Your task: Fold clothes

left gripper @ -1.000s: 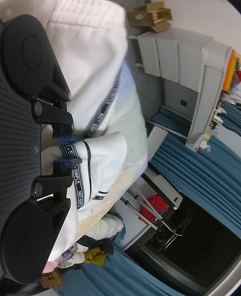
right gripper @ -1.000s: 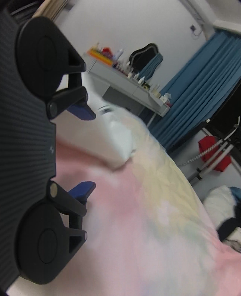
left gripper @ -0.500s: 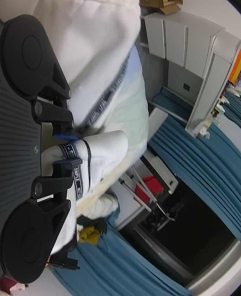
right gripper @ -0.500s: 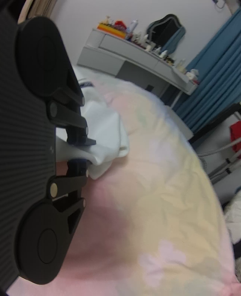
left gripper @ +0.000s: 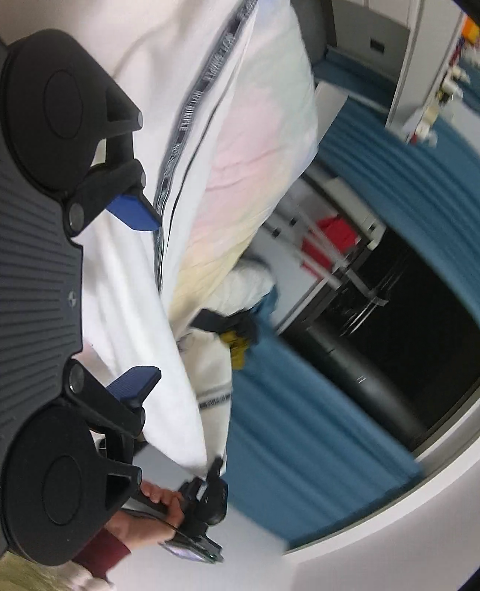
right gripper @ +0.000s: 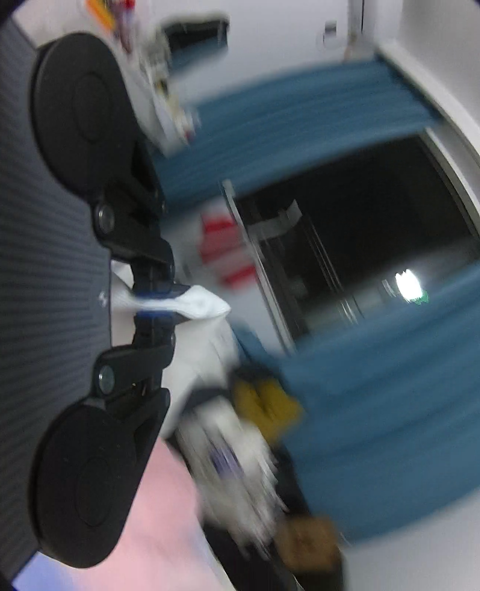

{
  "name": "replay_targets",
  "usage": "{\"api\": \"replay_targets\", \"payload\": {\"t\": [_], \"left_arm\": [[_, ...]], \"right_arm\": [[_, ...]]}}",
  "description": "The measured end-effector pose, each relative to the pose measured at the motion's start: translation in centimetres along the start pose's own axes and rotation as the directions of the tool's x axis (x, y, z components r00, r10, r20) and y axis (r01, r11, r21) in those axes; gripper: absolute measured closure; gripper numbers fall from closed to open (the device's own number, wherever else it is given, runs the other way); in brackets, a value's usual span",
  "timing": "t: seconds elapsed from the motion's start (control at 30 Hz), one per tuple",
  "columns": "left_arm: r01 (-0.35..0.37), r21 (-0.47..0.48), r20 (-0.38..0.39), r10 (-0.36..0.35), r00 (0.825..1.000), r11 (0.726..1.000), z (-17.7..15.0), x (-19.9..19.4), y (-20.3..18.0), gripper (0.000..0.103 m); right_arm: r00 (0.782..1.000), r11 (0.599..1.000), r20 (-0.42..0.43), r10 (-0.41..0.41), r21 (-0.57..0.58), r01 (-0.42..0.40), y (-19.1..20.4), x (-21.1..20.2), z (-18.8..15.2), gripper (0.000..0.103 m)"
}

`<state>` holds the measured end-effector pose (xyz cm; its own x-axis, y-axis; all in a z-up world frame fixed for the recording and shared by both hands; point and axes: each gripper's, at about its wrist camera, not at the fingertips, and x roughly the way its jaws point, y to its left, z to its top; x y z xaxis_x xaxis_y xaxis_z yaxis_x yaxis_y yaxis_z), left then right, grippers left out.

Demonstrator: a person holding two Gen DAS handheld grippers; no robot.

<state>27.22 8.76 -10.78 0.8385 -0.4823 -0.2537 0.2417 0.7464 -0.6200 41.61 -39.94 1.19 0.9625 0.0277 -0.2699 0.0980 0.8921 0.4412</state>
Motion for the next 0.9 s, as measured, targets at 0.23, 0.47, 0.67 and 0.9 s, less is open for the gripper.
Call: {"api": "replay_targets", "payload": {"t": [0.23,0.47,0.67,0.9], "left_arm": [[-0.059,0.205,-0.169,0.095,0.981,0.977,-5.1,4.7,-3.0,0.02],[-0.092,0.227,-0.158,0.13,0.979,0.969,-6.6,7.0,-3.7,0.019],[-0.097,0.136,-0.152,0.118,0.981,0.986,-4.7,6.8,-2.7,0.019],[-0.108,0.128,-0.142,0.126,0.982,0.986,-4.6,6.8,-3.1,0.019]], "right_arm": [[0.971,0.974,0.104,-0.217,0.089,0.208,-9.9,-6.5,-2.0,0.092],[0.963,0.857,0.011,-0.271,0.458,0.236,-18.0,-7.4,-6.2,0.085],[0.955,0.649,-0.079,-0.286,0.717,0.253,-25.0,-8.1,-9.8,0.043],[0.967,0.702,-0.053,-0.247,0.679,0.217,-29.2,-5.0,-9.6,0.055]]}}
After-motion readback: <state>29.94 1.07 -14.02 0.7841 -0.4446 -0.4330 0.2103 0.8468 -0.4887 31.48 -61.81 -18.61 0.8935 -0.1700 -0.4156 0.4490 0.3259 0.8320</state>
